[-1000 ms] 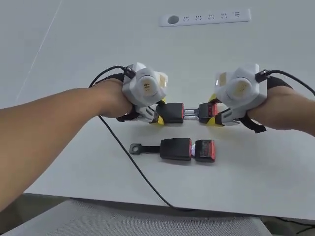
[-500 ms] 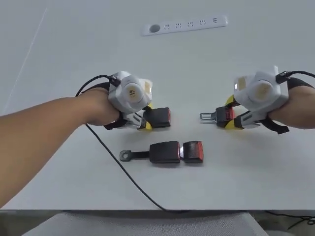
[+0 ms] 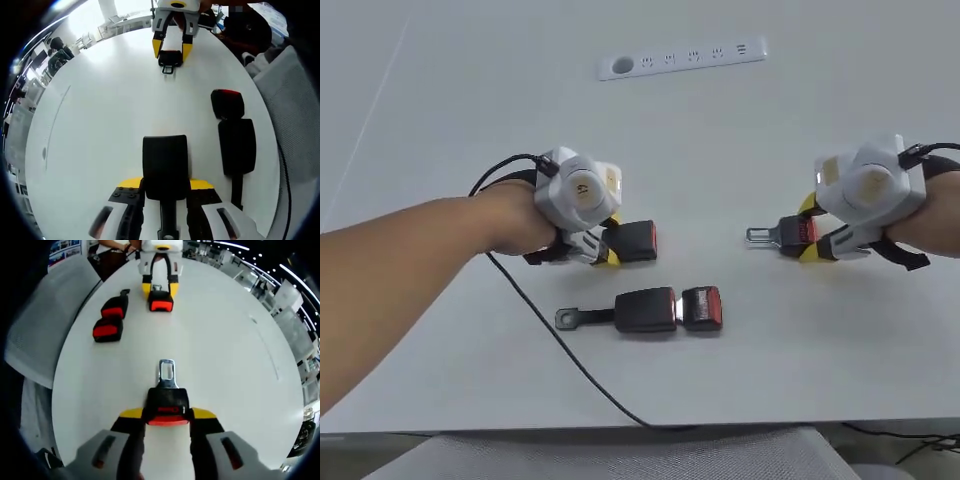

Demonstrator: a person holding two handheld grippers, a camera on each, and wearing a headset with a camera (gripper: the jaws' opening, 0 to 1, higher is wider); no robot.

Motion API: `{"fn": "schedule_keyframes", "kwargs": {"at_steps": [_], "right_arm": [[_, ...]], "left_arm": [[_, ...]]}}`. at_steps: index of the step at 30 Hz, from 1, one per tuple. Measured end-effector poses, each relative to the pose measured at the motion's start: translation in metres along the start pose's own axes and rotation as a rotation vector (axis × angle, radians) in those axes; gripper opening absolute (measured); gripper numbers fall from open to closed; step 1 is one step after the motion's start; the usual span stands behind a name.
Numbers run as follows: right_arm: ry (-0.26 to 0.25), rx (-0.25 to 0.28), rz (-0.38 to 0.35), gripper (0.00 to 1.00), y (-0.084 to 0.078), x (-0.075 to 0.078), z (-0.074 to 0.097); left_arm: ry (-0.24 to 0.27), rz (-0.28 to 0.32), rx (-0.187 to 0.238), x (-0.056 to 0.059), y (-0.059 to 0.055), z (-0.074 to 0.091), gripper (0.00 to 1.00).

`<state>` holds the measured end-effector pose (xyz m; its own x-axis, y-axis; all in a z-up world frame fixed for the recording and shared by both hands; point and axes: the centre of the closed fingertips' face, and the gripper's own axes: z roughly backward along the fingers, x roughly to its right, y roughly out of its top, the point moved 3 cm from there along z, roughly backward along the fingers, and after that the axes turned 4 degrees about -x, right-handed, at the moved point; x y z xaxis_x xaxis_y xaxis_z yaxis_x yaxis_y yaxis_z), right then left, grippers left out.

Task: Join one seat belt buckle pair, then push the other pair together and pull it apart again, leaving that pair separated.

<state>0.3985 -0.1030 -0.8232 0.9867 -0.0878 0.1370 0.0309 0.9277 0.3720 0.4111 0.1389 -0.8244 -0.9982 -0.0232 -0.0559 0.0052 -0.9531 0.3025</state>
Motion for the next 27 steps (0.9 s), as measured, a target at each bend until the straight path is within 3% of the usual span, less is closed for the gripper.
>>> {"fn": "schedule_keyframes", "kwargs": {"at_steps": [3,8,9,10,12,14,18,23,25,27], "right_arm": [[-0.011,-0.006,-0.006,0.39,0.0,0.002,0.001],[-0.045,-0.011,-0.017,0.49,-0.003,0.005,0.004],[-0.045,0.015,-0.066,0.5,-0.002,0.004,0.006],[-0.051,0.034,-0.089,0.51,-0.001,0.005,0.008],[-0.066,0.063,-0.13,0.54,0.0,0.005,0.014],[-0.07,0.081,-0.151,0.55,0.002,0.001,0.022],[-0.091,0.114,-0.165,0.56,0.008,-0.011,0.033],[-0.122,0.167,-0.193,0.6,0.019,-0.031,0.045],[-0.109,0.2,-0.258,0.62,0.022,-0.041,0.047],[-0.124,0.213,-0.272,0.68,0.024,-0.049,0.051]], "left_arm": [[0.008,-0.001,-0.006,0.0,0.0,0.0,0.33],[0.05,-0.052,-0.033,0.002,0.002,0.002,0.34],[0.061,-0.051,-0.036,0.0,0.001,0.004,0.38],[0.112,-0.013,-0.018,-0.006,0.001,0.006,0.41],[0.142,0.031,0.015,-0.008,0.002,0.013,0.46],[0.128,0.017,0.011,0.0,-0.001,0.02,0.46],[0.147,0.035,0.024,0.012,-0.007,0.03,0.47],[0.196,0.148,0.121,0.029,-0.006,0.057,0.51],[0.199,0.168,0.148,0.038,-0.008,0.067,0.53],[0.195,0.187,0.165,0.048,-0.011,0.073,0.58]]}}
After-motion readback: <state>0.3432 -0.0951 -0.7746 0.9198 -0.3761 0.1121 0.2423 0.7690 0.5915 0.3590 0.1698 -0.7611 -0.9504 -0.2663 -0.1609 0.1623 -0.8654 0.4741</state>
